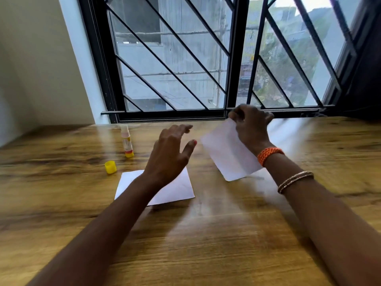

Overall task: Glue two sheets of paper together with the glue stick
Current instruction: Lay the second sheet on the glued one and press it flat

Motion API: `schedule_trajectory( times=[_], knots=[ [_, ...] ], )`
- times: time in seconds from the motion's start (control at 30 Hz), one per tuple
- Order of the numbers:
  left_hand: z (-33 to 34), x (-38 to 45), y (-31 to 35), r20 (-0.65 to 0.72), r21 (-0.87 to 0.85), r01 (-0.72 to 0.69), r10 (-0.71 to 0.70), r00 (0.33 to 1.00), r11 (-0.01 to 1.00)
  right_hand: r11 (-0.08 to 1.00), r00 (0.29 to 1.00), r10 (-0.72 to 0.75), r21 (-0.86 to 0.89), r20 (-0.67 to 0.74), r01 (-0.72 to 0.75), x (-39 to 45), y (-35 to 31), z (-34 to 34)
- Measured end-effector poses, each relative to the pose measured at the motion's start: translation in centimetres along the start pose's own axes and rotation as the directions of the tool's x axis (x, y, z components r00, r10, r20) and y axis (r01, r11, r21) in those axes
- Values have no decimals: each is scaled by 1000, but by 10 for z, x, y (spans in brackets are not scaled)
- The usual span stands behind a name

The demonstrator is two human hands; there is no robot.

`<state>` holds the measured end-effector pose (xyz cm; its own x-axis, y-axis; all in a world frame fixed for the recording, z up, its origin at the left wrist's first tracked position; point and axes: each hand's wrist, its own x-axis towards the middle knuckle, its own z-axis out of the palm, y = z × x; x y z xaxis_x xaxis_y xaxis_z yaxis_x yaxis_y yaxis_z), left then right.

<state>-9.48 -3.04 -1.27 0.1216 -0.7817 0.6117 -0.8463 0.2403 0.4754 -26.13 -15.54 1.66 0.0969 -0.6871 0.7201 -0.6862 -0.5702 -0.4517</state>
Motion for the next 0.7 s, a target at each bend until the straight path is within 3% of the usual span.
schedule_trajectory(
  times=[0.07,0.17,0.27,0.33,0.43,0.53,0.57,0.63,0.7],
  knots=[
    [-9,2,3,-21,-9,12,-12,1000,1000,983,982,-182,20,-50,183,-2,-27,-8],
    [-23,3,8,-79,-13,0,-1,997,1000,897,901,-423,96,-97,431,-15,-66,-17],
    [-39,0,13,-157,-125,8,-28,987,992,824,839,-527,160,-137,543,-27,-91,-21],
    [-50,-4,13,-210,-158,76,-108,972,985,808,837,-533,218,-126,548,-31,-98,-21],
    [-62,-14,9,-277,-229,203,-264,924,952,882,915,-403,250,-36,399,-34,-99,-20],
    [-75,-25,-3,-295,-401,332,-464,835,854,979,982,-127,179,142,100,-37,-87,-18],
    [-79,-29,-7,-279,-449,370,-522,806,813,975,973,-3,218,232,-49,-39,-83,-19],
    [-85,-38,-17,-223,-496,446,-606,764,745,866,888,188,355,420,-351,-48,-77,-20],
    [-89,-46,-24,-153,-502,504,-645,748,703,711,767,235,432,597,-555,-58,-71,-21]
  ],
)
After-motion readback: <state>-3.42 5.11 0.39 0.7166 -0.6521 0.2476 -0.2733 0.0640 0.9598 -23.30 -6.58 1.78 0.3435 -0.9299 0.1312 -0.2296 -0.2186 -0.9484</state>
